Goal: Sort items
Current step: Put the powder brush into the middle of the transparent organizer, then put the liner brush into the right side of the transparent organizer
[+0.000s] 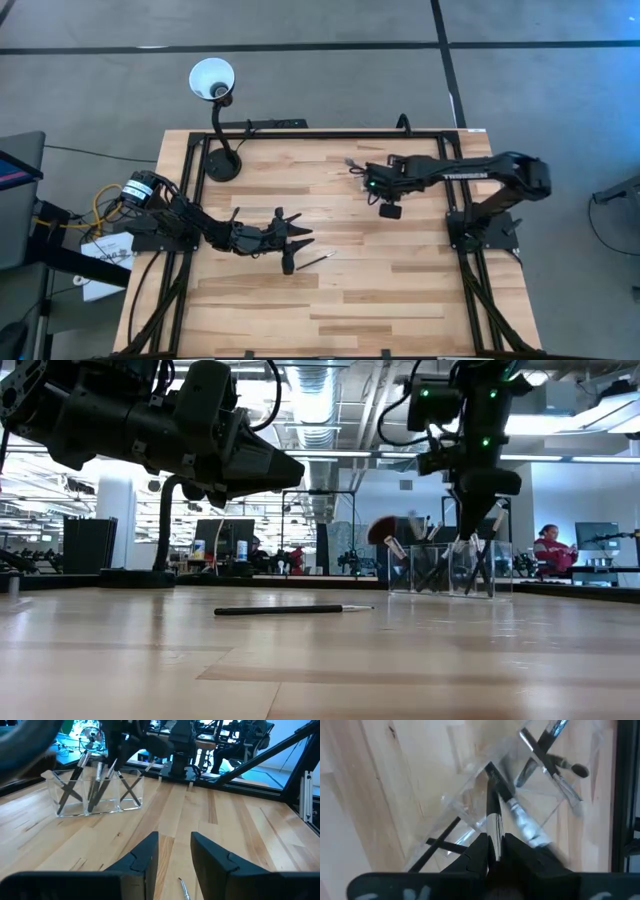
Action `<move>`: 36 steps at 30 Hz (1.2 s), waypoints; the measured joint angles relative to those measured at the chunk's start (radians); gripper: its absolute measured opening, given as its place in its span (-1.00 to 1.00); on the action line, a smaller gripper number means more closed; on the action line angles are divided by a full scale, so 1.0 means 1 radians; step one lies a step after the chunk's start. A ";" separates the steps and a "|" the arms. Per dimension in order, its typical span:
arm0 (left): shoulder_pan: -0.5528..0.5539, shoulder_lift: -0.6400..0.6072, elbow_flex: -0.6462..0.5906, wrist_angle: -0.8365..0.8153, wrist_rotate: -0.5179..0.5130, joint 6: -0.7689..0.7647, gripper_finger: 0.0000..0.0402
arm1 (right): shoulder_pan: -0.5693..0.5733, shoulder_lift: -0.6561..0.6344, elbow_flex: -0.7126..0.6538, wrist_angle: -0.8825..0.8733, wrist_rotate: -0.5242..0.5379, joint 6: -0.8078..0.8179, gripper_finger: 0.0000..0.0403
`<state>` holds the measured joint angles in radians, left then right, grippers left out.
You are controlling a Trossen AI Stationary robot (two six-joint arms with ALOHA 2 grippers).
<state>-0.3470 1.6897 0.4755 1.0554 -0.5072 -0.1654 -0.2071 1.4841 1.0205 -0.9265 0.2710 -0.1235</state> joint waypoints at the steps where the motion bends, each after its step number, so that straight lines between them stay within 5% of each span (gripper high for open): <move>1: 0.000 0.000 0.000 0.000 0.000 0.000 -0.45 | -0.003 0.011 0.000 0.002 0.003 -0.001 -0.75; 10: 0.000 0.000 0.000 0.000 0.002 -0.008 -0.45 | 0.005 0.022 0.018 0.003 0.054 -0.042 -0.52; 17: -0.014 0.023 0.001 0.001 0.096 -0.085 -0.45 | 0.053 -0.017 0.166 -0.053 0.071 -0.044 -0.40; 25: -0.066 0.207 0.098 0.002 0.087 -0.124 -0.45 | 0.133 -0.068 0.302 0.024 0.071 -0.042 -0.34; 29: -0.088 0.310 0.130 0.000 0.000 -0.031 -0.45 | 0.171 -0.081 0.307 0.097 0.069 -0.042 -0.34; 36: -0.114 0.392 0.151 0.001 -0.013 -0.127 -0.45 | 0.216 -0.059 0.306 0.095 0.068 -0.042 -0.34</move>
<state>-0.4606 2.0821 0.6269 1.0559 -0.5201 -0.2924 0.0084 1.4248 1.3263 -0.8317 0.3386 -0.1658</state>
